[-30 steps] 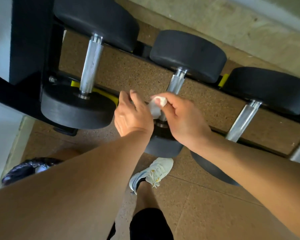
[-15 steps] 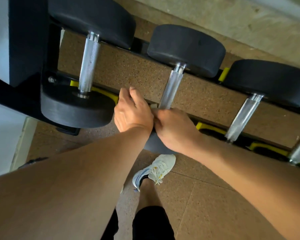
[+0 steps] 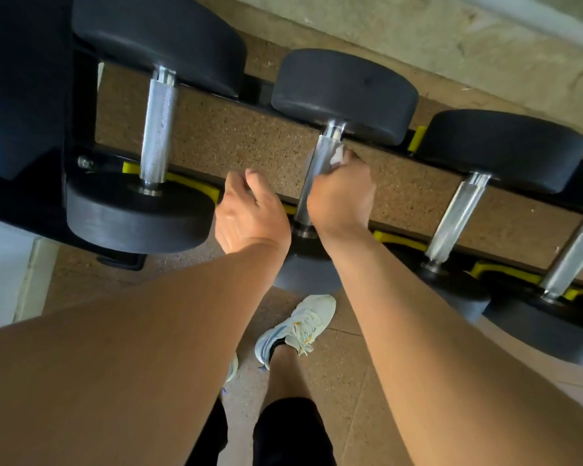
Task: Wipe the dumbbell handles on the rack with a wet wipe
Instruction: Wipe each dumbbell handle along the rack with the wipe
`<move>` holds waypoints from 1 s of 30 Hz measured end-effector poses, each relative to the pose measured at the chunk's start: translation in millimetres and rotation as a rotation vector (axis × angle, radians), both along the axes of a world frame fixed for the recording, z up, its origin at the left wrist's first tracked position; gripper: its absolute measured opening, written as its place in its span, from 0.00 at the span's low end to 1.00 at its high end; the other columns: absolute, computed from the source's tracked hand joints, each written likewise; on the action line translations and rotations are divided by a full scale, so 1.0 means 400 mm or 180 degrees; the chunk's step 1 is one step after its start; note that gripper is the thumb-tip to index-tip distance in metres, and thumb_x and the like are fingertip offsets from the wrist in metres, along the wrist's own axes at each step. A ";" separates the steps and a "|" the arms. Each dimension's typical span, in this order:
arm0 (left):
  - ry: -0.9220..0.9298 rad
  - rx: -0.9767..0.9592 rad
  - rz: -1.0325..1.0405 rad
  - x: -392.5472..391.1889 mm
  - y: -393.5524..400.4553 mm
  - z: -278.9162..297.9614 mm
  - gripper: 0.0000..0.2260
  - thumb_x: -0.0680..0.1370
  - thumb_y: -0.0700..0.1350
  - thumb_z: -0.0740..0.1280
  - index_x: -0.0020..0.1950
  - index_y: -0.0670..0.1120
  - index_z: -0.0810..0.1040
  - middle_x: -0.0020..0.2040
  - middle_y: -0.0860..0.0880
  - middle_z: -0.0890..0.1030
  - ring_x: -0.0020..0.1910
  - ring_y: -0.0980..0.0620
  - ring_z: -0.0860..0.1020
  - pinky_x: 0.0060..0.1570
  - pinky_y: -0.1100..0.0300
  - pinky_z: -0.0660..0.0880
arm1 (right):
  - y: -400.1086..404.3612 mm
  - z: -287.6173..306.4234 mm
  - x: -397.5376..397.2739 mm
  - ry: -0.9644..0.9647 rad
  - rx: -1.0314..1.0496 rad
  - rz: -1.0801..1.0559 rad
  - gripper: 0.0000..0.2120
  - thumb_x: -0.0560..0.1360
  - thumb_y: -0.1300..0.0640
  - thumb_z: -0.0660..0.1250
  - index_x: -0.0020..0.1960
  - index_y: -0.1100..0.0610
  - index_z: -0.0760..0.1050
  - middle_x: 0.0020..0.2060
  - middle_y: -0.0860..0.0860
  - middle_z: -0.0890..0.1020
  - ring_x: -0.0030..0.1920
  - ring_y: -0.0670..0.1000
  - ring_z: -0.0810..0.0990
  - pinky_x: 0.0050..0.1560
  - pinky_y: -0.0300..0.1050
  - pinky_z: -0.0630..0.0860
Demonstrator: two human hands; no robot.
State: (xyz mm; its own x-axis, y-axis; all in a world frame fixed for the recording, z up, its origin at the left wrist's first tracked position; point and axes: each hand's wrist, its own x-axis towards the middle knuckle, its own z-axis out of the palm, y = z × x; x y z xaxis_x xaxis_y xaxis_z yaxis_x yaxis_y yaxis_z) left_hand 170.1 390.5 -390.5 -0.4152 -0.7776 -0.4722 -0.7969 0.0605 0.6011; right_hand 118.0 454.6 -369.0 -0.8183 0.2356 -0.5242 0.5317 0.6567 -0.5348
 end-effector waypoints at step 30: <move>0.0039 0.0115 -0.0205 0.007 -0.011 0.008 0.15 0.83 0.54 0.50 0.46 0.49 0.71 0.46 0.42 0.81 0.47 0.40 0.77 0.48 0.50 0.68 | 0.133 -0.020 0.052 0.0629 0.1043 0.4039 0.27 0.79 0.61 0.63 0.75 0.44 0.66 0.80 0.53 0.55 0.80 0.54 0.52 0.77 0.51 0.53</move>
State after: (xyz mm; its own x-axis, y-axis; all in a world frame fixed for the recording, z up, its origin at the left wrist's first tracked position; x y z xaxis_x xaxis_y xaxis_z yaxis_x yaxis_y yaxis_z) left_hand 173.0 386.0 -387.4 -0.4699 -0.7315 -0.4941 -0.7846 0.0895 0.6135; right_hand 138.6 507.9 -377.1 -0.6188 -0.6525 -0.4373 -0.6109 0.7498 -0.2543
